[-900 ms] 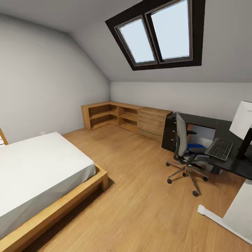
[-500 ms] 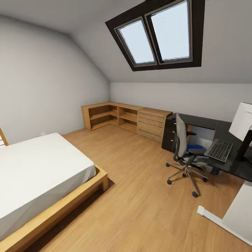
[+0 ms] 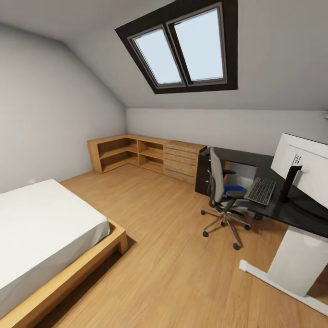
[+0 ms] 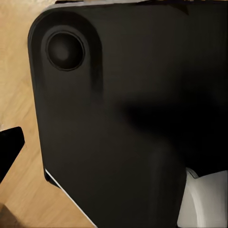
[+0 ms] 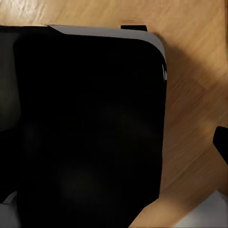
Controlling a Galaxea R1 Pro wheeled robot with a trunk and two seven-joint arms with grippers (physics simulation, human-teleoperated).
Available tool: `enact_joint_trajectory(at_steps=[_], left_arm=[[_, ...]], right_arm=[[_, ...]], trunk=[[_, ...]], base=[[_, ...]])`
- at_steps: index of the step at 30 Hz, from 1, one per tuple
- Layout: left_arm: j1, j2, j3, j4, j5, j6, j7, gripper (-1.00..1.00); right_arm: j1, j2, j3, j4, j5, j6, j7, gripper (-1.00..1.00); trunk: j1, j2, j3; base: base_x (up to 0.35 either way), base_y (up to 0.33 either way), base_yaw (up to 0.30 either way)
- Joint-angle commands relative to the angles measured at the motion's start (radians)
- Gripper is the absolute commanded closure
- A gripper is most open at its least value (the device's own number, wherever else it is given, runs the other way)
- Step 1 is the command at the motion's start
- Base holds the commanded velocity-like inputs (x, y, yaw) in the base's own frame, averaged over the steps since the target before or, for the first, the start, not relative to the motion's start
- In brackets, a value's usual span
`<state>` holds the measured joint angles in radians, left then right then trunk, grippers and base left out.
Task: In the bedroom, organize the workspace by keeping the computer under the desk, ensuring the monitor is on the desk, placing the keyboard on the desk next to the monitor, placing the mouse on the desk next to the keyboard, moving the folder from the swivel chair onto the desk next to the mouse, stacking the notebook on top of the folder with the pen on top of the notebook, and positioning the swivel chair next to the desk.
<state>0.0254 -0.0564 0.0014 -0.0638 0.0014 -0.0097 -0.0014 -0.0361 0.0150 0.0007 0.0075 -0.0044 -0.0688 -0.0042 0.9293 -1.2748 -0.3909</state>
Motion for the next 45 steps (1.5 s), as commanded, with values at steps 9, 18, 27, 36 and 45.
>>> enact_joint_trajectory(at_steps=[9,18,27,36,45], left_arm=[[0.001,0.001,-0.001,-0.112,0.000,-0.001,0.000,-1.00],[0.001,0.001,-0.001,-0.142,0.000,-0.001,0.000,-1.00],[0.001,0.001,-0.001,-0.153,0.000,-0.001,0.000,-1.00],[0.003,-0.007,-0.001,-0.326,0.000,-0.003,0.000,-1.00],[-0.076,-0.025,0.002,-0.477,0.012,-0.080,0.002,-1.00]], right_arm=[[-0.001,0.005,-0.002,0.001,-0.079,-0.269,-0.001,-1.00],[-0.001,0.004,-0.002,-0.007,-0.208,-0.397,0.000,-1.00],[-0.001,0.001,0.000,-0.088,-0.212,-0.530,0.000,-1.00],[-0.001,-0.007,-0.003,-0.194,-0.207,-0.685,-0.001,-1.00],[-0.042,0.000,0.003,-0.386,-0.191,-0.766,0.005,-1.00]], trunk=[[-0.035,0.063,0.027],[-0.069,0.126,0.056],[-0.104,0.189,0.088],[-0.138,0.252,0.126],[-0.173,0.315,0.164]], base=[[0.000,0.000,-0.263],[0.000,0.000,-0.282],[0.000,0.000,-0.276],[0.000,0.000,-0.177],[0.000,0.000,-0.166]])
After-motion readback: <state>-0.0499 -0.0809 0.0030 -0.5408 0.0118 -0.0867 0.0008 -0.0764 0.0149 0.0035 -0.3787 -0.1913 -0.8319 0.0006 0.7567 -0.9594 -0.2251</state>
